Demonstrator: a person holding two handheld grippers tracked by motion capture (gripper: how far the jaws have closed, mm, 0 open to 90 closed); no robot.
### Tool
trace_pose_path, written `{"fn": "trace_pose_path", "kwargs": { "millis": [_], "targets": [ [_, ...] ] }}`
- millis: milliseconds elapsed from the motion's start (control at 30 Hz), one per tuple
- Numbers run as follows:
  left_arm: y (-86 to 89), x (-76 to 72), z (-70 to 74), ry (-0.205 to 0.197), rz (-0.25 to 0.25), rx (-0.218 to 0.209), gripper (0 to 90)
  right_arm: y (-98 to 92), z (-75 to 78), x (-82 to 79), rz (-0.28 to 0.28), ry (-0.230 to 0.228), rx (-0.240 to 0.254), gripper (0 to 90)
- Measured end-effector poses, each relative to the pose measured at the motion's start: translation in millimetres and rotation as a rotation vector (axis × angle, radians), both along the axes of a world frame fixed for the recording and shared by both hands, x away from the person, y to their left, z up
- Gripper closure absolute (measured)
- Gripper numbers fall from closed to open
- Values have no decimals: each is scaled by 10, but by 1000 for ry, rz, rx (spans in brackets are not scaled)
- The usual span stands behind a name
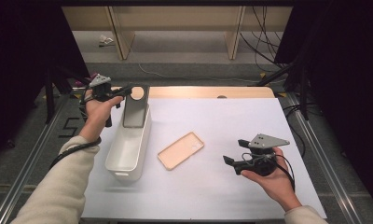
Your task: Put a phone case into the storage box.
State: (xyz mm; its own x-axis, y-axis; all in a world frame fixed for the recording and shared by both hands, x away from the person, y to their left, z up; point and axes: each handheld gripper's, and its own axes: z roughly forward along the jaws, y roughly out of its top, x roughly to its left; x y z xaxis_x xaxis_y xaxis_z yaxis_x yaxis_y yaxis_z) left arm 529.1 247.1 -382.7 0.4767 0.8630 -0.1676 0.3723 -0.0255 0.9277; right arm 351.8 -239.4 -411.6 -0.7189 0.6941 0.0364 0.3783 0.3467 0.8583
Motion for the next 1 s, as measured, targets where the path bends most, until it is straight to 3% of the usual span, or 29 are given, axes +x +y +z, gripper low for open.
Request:
{"fn": "trace_pose_path", "kwargs": {
  "millis": [1000],
  "targets": [
    [-1, 55, -177, 49, 18, 15, 811, -3, -1, 2, -1, 0, 2, 171]
  ]
}}
